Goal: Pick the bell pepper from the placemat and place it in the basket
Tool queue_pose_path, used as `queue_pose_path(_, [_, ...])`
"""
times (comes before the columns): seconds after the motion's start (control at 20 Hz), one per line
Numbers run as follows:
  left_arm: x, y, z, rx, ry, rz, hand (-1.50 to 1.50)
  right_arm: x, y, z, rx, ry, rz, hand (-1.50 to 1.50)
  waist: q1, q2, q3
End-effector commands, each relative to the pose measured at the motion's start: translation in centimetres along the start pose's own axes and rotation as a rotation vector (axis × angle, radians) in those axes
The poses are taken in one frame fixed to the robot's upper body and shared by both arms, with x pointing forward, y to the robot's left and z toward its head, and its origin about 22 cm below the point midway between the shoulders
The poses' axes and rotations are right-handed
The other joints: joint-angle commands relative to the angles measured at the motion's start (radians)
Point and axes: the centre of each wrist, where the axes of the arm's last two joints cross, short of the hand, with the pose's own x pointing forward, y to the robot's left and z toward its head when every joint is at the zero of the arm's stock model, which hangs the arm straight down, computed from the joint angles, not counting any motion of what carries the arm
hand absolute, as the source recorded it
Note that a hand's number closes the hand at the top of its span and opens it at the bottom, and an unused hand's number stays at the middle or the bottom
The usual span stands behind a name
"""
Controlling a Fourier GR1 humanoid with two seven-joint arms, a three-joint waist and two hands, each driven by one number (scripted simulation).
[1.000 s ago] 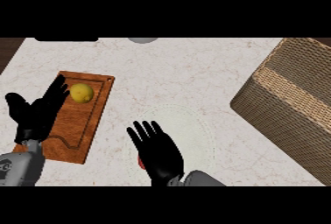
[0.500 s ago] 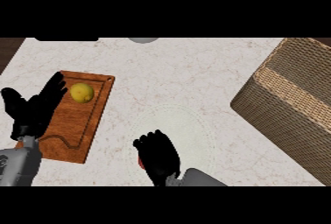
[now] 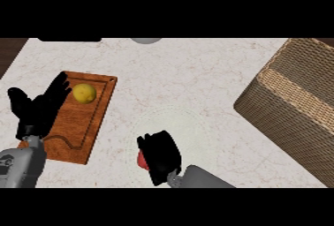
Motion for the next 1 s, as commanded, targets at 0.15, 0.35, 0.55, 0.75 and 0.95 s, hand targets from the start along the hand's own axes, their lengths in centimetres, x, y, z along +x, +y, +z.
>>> queue_pose_path(0.15, [-0.3, 0.7, 0.3, 0.008, 0.017, 0.010, 0.00, -3.5, -0.7, -0.6, -0.151, 0.577, -0.396, 1.50, -0.008, 0.002, -0.002])
queue_pose_path(0.35, [0.9, 0.6, 0.4, -0.027, 0.005, -0.008, 0.00, -1.8, -1.6, -1.1, -0.215, 0.681, -0.461, 1.50, 0.035, 0.005, -0.002])
queue_pose_path(0.55, [0.9, 0.1, -0.2, -0.030, -0.007, -0.005, 0.00, 0.6, -1.3, 0.4, -0.286, 0.634, -0.581, 1.50, 0.032, 0.004, -0.002])
queue_pose_path(0.75, [-0.1, -1.7, -0.2, -0.018, -0.007, 0.001, 0.00, 1.4, -4.6, 0.4, -0.527, 0.471, -0.719, 1.50, 0.025, 0.003, -0.002])
queue_pose_path(0.95, [0.1, -1.1, -0.3, -0.013, -0.004, 0.001, 0.00, 2.3, -7.3, 0.4, -0.748, 0.357, -0.732, 1.50, 0.011, -0.002, -0.004])
